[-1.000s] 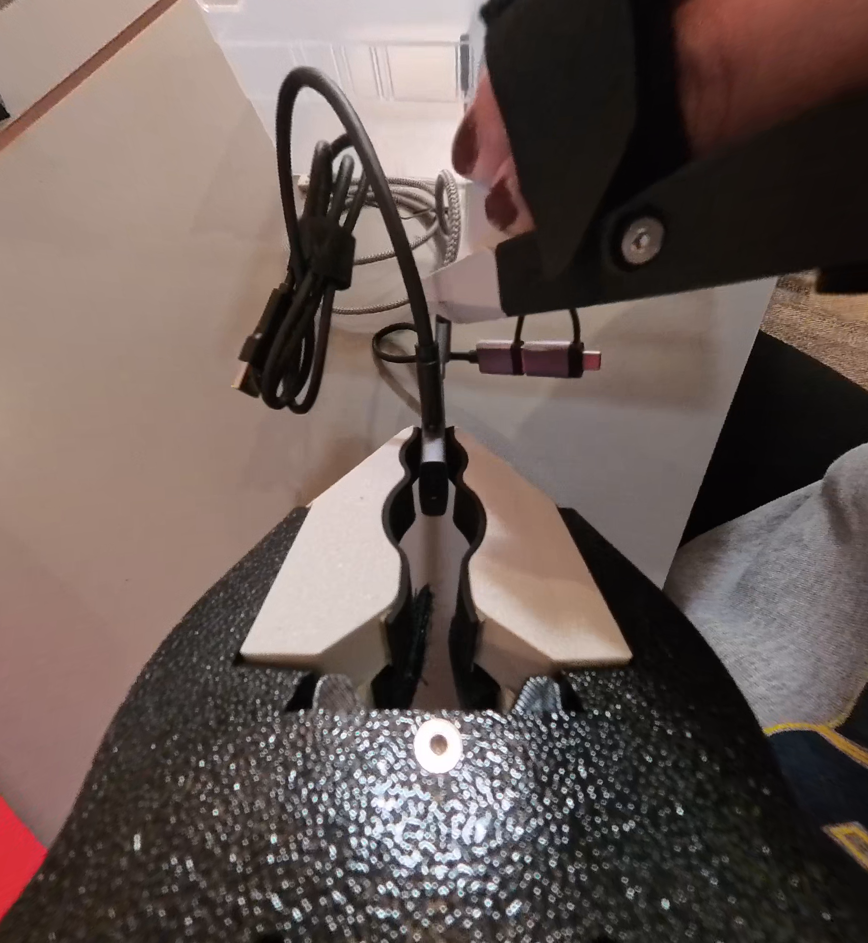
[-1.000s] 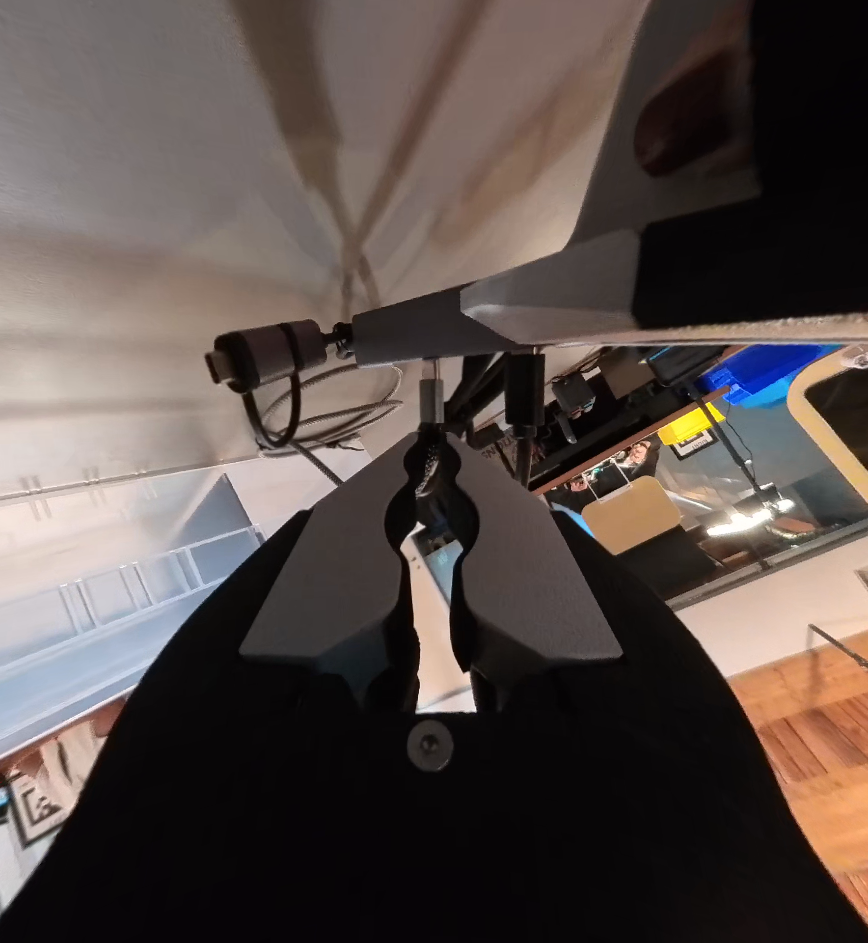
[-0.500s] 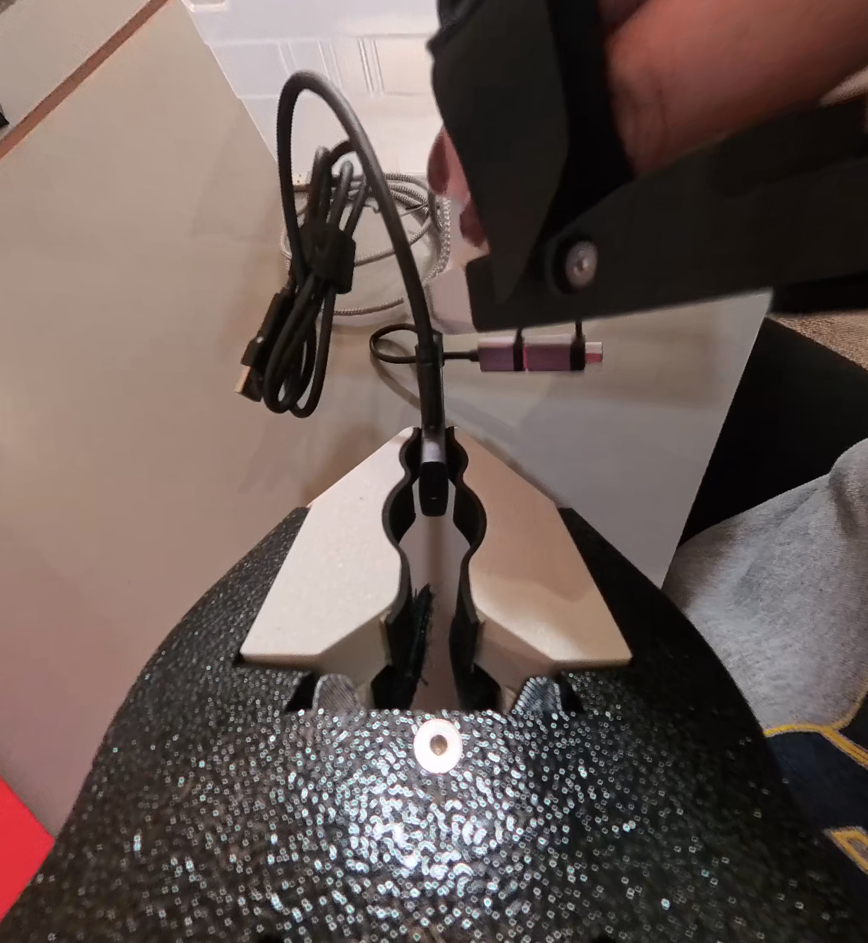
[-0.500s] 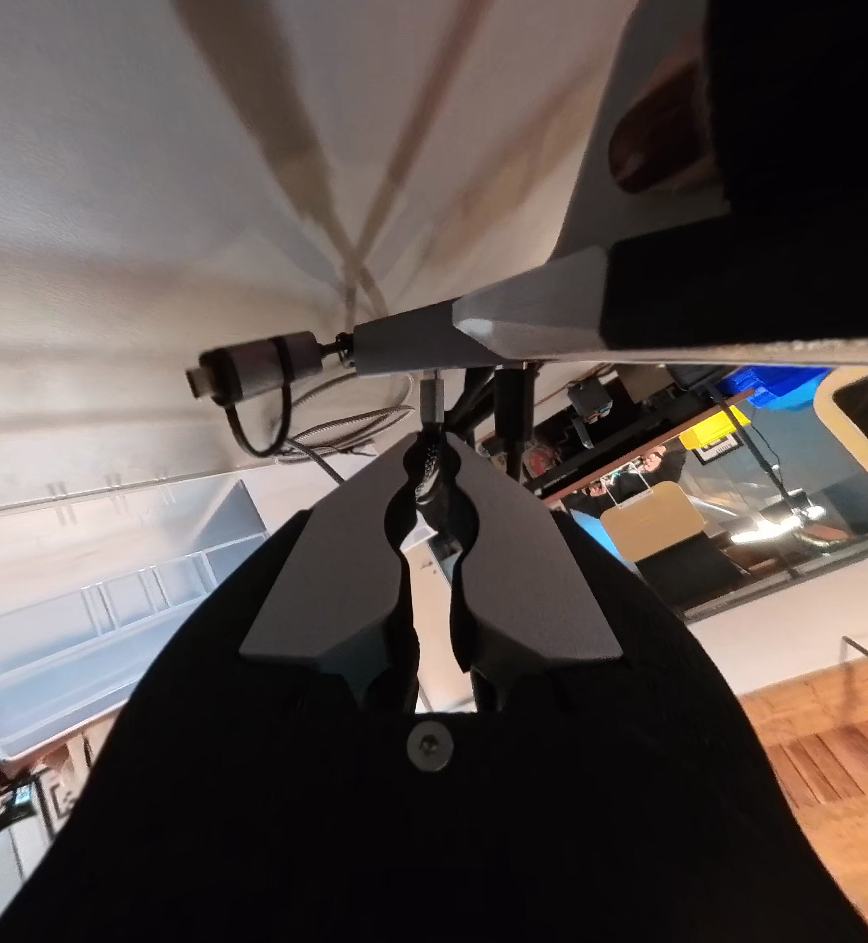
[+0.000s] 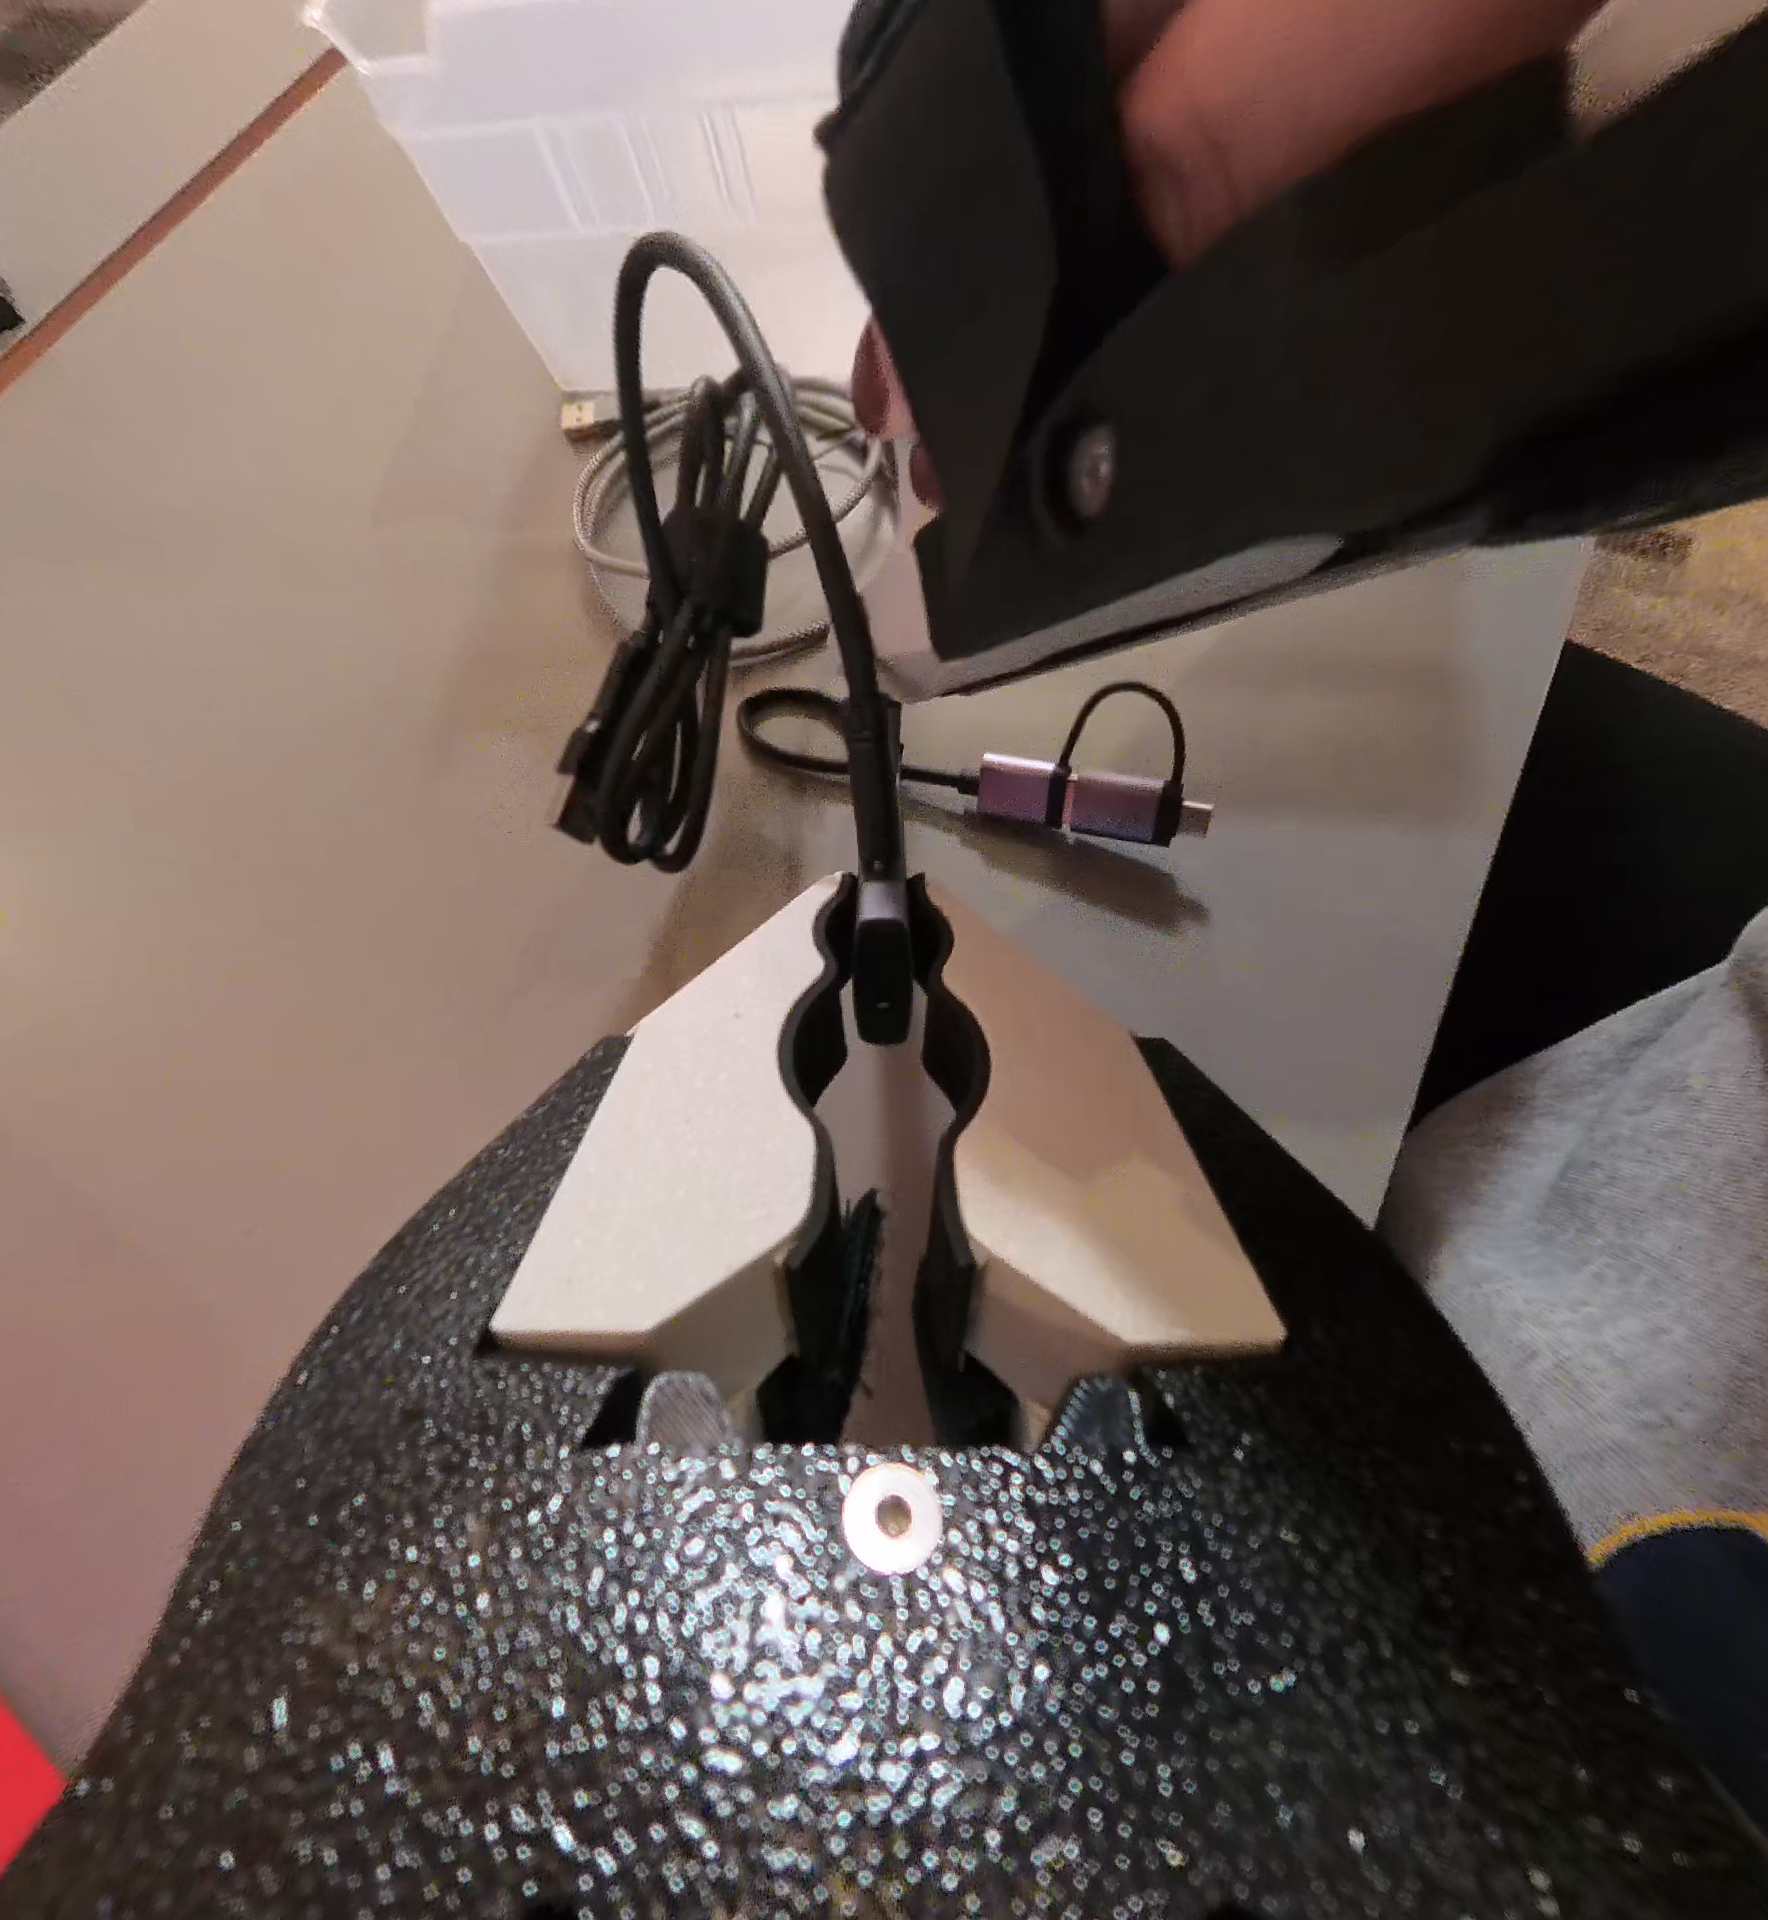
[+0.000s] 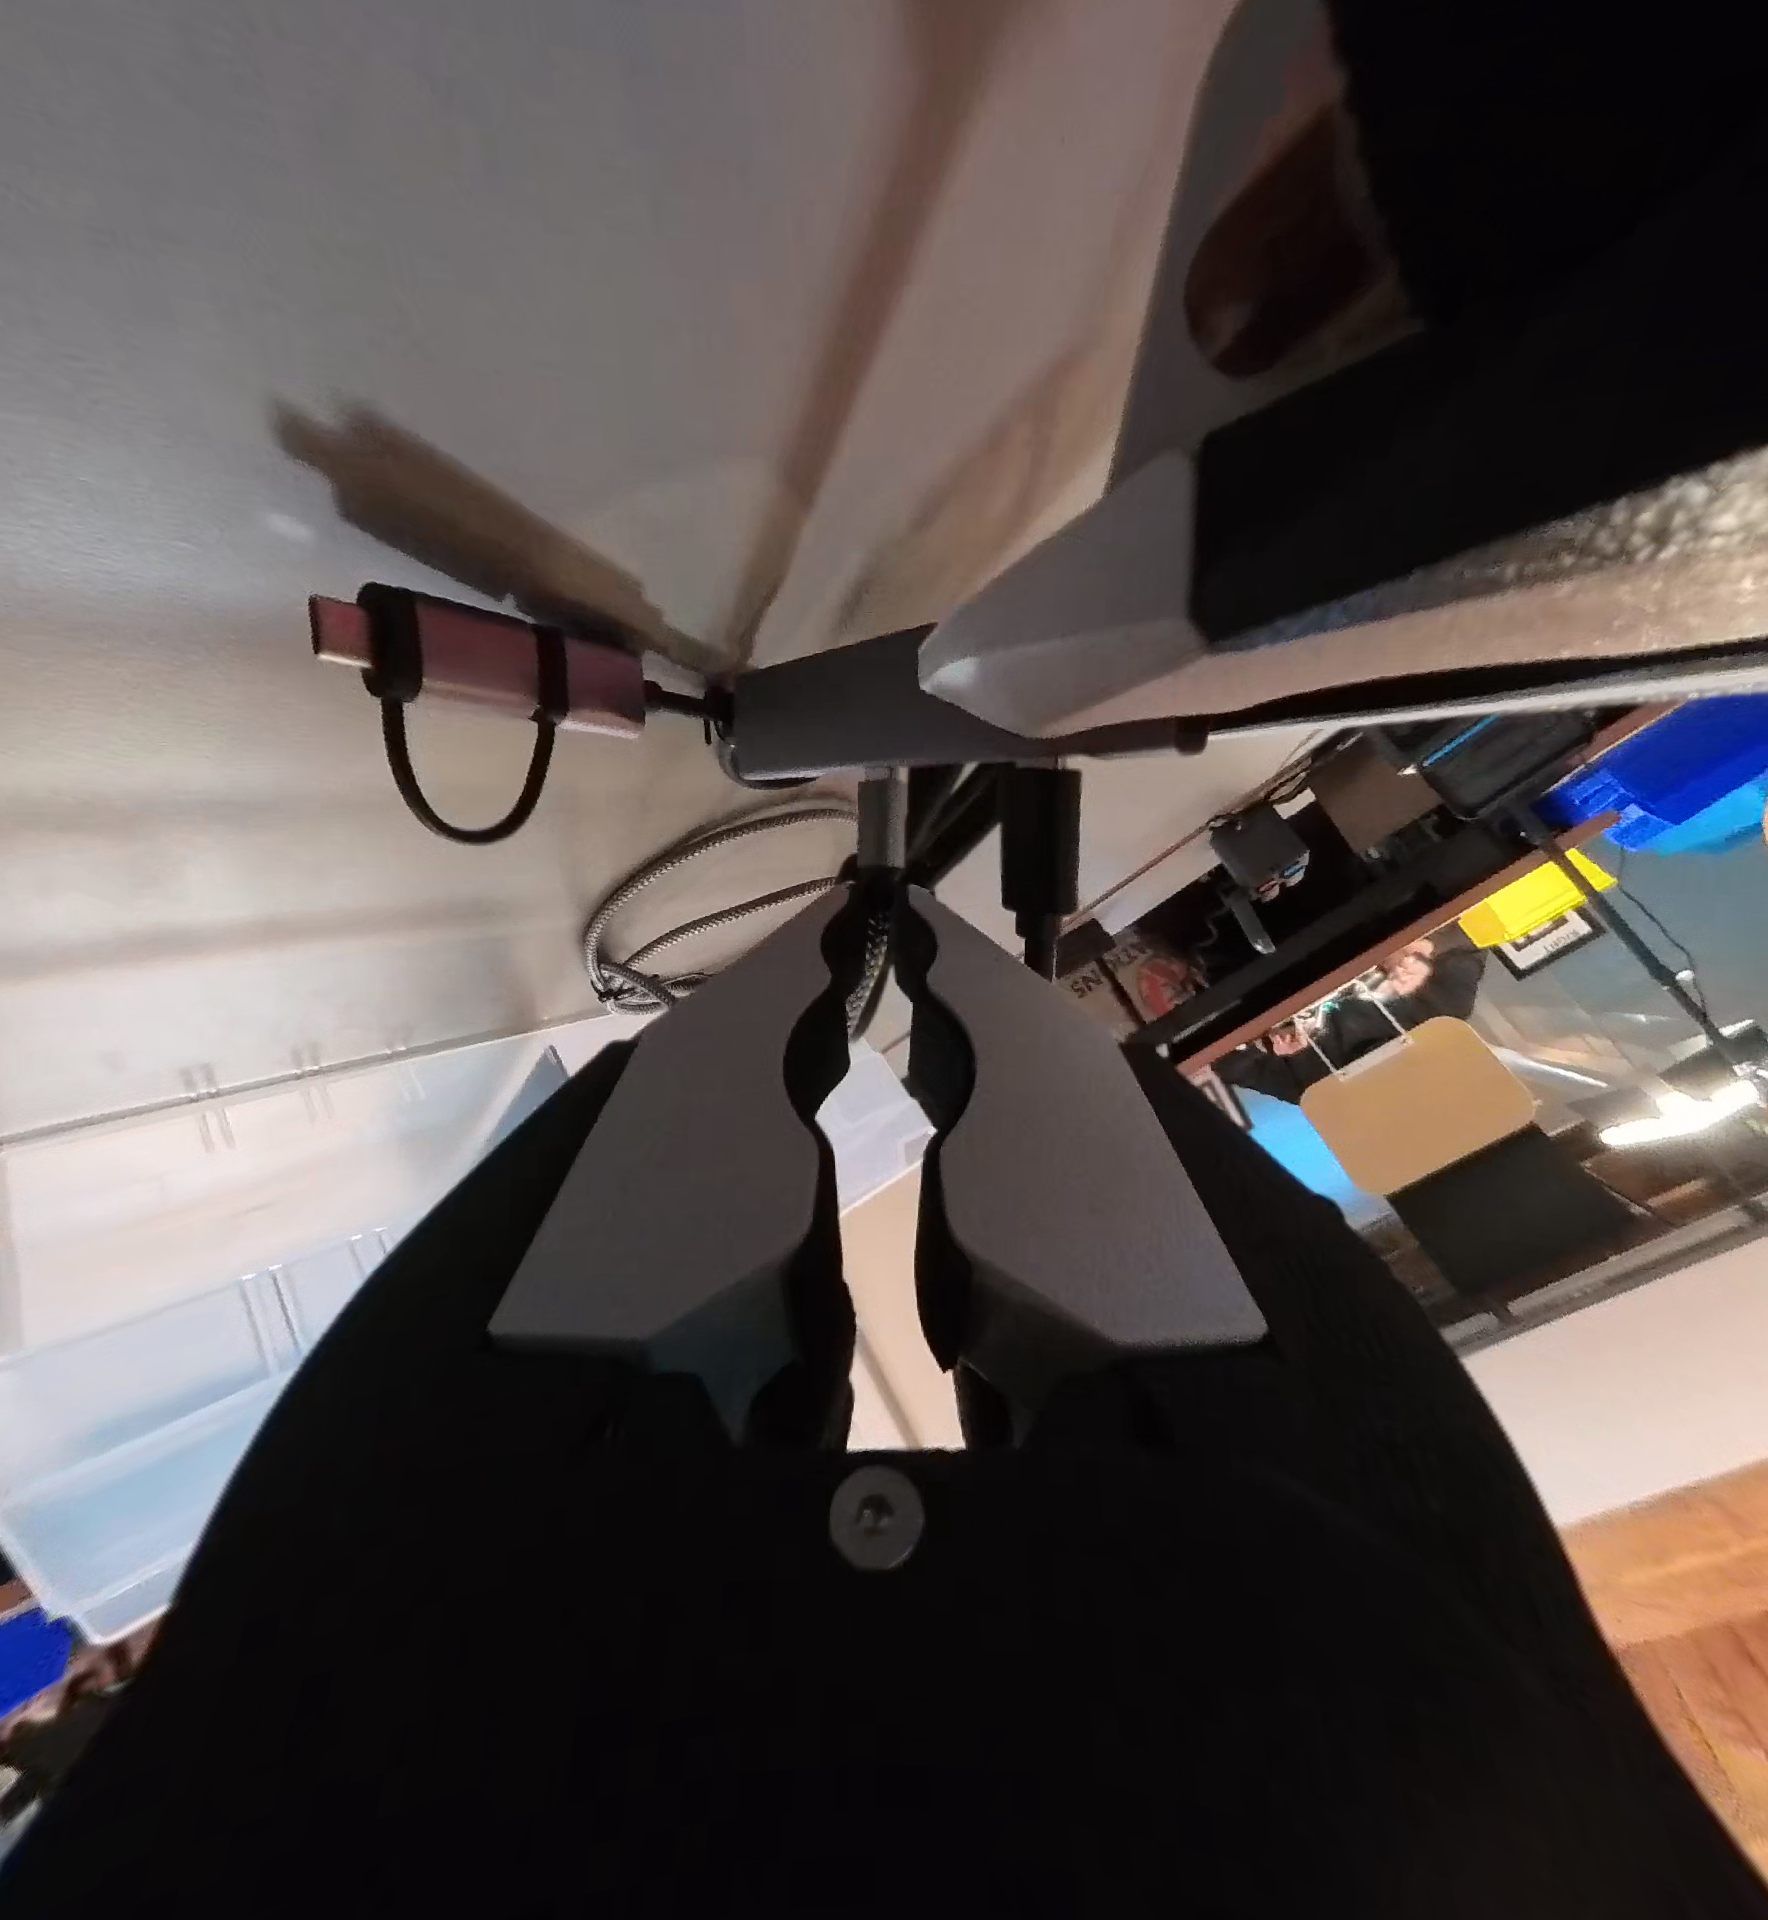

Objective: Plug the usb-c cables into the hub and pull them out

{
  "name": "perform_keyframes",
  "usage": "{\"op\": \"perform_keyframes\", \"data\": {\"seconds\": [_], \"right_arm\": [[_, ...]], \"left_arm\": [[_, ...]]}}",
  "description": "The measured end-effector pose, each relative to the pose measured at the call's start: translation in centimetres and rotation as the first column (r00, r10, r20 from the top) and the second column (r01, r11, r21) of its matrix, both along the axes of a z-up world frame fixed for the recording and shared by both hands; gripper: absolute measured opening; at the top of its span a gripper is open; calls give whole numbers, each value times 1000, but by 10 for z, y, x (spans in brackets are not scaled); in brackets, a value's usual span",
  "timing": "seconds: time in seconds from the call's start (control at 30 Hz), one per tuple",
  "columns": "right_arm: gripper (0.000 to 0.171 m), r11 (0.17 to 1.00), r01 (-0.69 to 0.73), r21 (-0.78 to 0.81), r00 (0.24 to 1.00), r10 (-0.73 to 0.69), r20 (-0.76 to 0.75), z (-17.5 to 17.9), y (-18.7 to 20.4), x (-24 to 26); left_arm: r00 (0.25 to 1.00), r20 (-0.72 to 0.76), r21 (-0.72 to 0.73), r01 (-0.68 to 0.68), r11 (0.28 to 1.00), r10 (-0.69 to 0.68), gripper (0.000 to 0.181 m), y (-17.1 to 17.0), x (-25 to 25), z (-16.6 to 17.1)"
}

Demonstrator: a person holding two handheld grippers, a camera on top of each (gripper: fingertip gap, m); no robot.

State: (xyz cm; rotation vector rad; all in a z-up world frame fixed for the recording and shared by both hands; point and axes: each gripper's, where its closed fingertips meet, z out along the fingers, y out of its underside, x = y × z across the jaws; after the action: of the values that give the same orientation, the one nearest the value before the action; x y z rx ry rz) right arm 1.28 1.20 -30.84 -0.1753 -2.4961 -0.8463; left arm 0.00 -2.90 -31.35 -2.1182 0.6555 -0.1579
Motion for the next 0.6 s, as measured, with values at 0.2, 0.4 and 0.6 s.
{"op": "perform_keyframes", "data": {"seconds": [0.2, 0.4, 0.6], "right_arm": [[1, 1000, 7, 3, 1000, -7, -20, -1, -2, -2], [1, 1000, -2, 12, 999, 2, -39, -3, -1, -5], [3, 997, 53, -58, 996, -57, -65, -3, 0, -6]], "left_arm": [[1000, 14, -3, -5, 1000, 5, 5, 0, -1, 0], [1000, 21, -1, -13, 1000, 13, 5, 1, 0, 0], [999, 50, -7, -19, 1000, 19, 6, 2, -1, -2]]}}
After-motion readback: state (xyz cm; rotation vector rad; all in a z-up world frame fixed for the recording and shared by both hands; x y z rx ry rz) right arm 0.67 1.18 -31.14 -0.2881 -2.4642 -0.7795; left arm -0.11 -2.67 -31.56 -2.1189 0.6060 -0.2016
